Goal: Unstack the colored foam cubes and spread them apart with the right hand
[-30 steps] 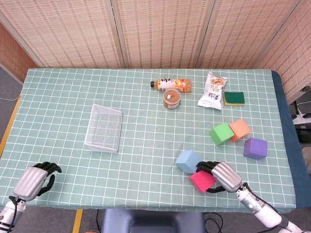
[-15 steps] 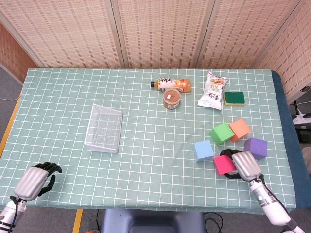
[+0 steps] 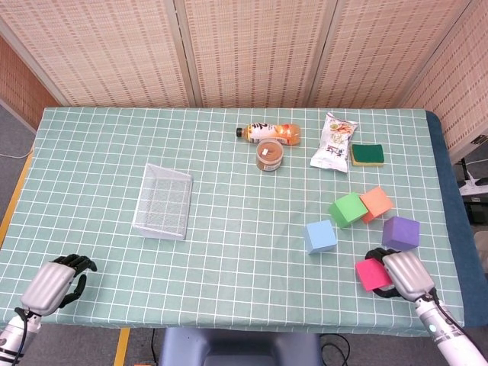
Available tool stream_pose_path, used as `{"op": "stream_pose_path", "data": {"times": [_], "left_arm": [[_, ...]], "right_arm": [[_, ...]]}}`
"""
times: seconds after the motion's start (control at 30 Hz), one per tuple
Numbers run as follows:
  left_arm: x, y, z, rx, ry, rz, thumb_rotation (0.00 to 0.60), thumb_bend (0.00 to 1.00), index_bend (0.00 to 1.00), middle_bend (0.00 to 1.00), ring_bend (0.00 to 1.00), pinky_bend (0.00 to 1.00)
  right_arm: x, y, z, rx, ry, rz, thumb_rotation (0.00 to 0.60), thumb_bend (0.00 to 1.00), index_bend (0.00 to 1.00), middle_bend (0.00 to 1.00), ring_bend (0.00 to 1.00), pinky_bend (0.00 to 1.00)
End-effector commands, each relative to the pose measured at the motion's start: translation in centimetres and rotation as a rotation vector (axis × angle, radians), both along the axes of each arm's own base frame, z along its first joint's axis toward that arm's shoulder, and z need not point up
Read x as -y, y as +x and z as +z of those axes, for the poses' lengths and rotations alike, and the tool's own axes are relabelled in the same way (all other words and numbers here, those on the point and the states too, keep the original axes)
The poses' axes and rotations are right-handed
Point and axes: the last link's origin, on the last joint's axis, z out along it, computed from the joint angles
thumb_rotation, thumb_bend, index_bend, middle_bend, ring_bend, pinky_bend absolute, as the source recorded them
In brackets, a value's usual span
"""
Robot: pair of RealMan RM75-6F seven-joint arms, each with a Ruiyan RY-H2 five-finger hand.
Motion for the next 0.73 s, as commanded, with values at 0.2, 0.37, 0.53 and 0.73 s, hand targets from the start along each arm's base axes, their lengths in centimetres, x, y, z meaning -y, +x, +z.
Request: {"op": "stream_pose_path", "data": {"times": [0.2, 0.37, 0.53, 0.73], "left_arm": [[0.0, -0.1, -0.1, 0.0, -0.003, 0.006, 0.6, 0.68, 0.43, 0.41, 0.35, 0.48], [-0.1, -0.1, -0.2, -0.003, -0.006, 0.005, 0.6, 0.68, 0.43, 0.41, 0.35, 0.48], [0.0, -0.1, -0.2, -0.004, -0.01, -0.001, 0.6, 0.68, 0.43, 0.41, 0.35, 0.48], [-0.1, -0.1, -0.3, -0.009, -0.004, -0.006, 0.6, 0.68, 0.43, 0.41, 0.35, 0.48]], "right_arm": [[-0.9, 0.0, 1.2, 0.046, -0.04, 0.065, 0.6, 0.04, 0.0, 0.0, 0.0, 0.11], [-1.3, 0.4, 1.8, 0.148, -0.128, 0.114, 0.6, 0.04, 0.0, 0.0, 0.0, 0.09], [-1.4, 0.3, 2.5, 0.215, -0.236, 0.102, 0.6, 0.04, 0.0, 0.0, 0.0, 0.09], [-1.3, 0.4, 3.8, 0.256, -0.343, 0.108, 0.6, 0.04, 0.0, 0.0, 0.0, 0.1]]}}
